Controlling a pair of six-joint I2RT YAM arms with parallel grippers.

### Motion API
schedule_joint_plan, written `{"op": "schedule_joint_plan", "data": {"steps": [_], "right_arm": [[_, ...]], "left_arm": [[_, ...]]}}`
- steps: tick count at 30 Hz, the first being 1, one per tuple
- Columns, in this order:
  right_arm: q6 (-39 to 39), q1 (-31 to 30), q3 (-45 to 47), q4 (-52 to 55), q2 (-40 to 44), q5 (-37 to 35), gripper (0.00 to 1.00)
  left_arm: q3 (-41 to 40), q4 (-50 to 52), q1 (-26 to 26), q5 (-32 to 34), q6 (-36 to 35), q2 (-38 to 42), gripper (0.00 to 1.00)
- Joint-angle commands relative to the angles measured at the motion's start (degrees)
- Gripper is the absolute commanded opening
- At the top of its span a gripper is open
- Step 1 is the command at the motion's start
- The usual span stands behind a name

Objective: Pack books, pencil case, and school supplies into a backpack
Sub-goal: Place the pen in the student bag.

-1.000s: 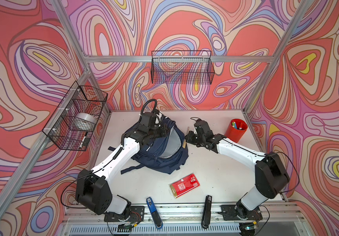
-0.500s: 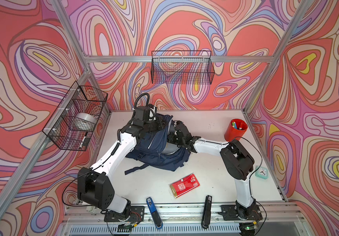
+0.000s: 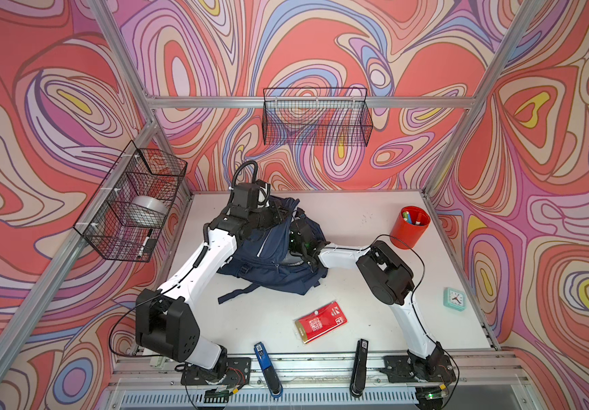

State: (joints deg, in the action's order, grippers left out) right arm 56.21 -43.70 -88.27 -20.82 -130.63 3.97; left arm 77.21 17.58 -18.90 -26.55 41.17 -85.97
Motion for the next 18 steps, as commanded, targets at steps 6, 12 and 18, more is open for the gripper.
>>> {"op": "schedule_joint_plan", "data": {"steps": [6, 12, 18], "right_arm": [[-3.7, -0.7, 4.6, 7.2, 6.9, -0.3, 0.64], [-6.7, 1.5, 11.7, 14.2, 16.3, -1.6, 0.74], [-14.1, 2.3, 18.4, 21.9, 27.0, -5.8, 0.99]], "left_arm": [[-0.3, -8.2, -0.6, -3.4, 1.0, 2.3, 0.0], [-1.7, -8.3, -0.6, -2.9, 0.8, 2.5, 0.0], [-3.7, -9.1, -0.6, -1.2, 0.5, 3.5, 0.0]]}}
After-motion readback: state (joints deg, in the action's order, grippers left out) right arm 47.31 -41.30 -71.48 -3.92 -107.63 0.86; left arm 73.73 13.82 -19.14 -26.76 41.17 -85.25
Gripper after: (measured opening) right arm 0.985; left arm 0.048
